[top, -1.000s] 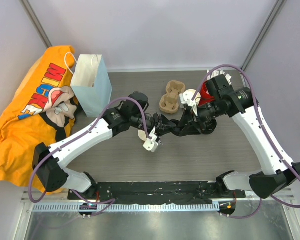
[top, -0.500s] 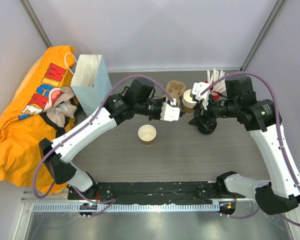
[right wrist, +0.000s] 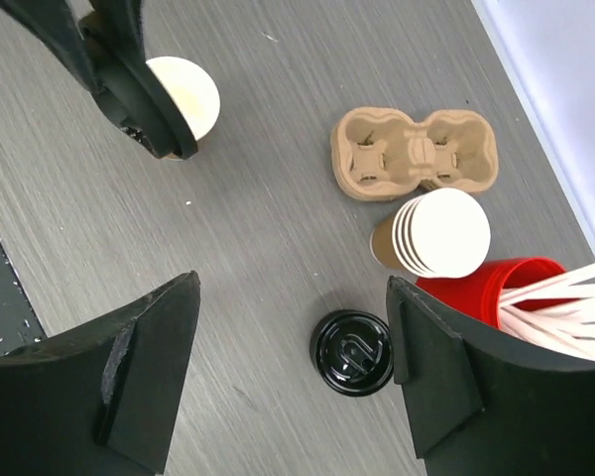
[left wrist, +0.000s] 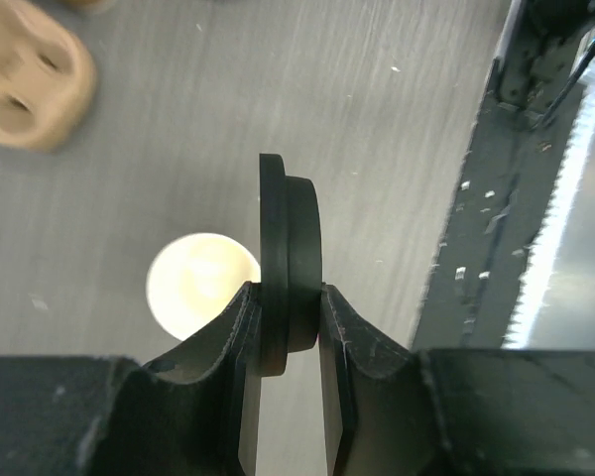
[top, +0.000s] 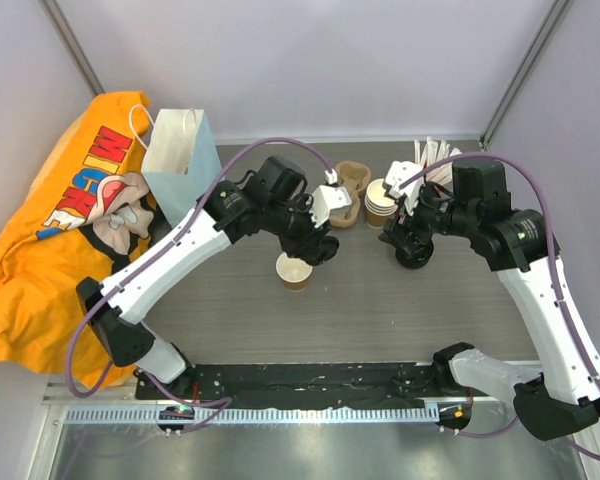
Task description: Pack the takeout coffee
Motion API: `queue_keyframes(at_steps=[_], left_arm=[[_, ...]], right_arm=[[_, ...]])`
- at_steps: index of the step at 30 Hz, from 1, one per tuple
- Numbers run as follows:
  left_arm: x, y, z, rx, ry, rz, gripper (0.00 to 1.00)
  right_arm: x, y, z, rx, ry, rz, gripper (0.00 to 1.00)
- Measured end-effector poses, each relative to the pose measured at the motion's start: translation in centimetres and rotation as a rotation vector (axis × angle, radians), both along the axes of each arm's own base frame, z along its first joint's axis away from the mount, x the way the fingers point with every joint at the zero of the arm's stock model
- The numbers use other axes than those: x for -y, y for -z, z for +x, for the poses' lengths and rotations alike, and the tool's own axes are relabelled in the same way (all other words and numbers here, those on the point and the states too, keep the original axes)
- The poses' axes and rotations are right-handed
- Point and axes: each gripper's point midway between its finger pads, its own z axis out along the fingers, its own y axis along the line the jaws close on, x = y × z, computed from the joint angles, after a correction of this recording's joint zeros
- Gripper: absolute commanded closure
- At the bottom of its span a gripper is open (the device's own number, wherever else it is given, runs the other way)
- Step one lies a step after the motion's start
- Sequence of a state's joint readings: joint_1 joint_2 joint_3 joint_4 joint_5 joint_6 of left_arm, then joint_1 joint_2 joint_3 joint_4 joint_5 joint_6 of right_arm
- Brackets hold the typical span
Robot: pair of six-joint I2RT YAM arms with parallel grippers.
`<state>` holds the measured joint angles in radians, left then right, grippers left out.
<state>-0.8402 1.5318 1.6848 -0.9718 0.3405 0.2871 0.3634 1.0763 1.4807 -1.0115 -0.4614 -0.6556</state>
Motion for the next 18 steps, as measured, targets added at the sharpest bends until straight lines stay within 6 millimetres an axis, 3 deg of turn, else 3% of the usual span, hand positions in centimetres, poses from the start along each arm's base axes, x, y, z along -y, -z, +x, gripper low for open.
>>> queue_keyframes(at_steps=[4,8,11,14,18], left_arm=[[-0.3,0.9,0.9,-0.226,-0.091,-0.054,1.00],[-0.8,0.6,5.7,-0.451,-0.221,-0.174,1.00],[-1.3,1.1,9.0,-0.633,-0.305,-0.278,1.00],[-1.3,2.2,10.4,-0.765,-0.349,-0.322,1.00],[-0.3,3.3,10.7,-0.889,-0.364,-0.348,1.00]], right_arm=[[-0.7,0.3,0.0,-0.002,-0.033,0.021,0.27],[-2.1,1.1,0.0,-0.010,-0.086,0.025,0.32],[-4.7,2.1,-0.2,-0.024,-0.175,0.000,0.32],[-7.0,3.6,-0.4,-0.042,-0.251,-0.044,0.32],[-9.6,5.3,-0.2,-0.036,-0.325,-0.108,0.35]])
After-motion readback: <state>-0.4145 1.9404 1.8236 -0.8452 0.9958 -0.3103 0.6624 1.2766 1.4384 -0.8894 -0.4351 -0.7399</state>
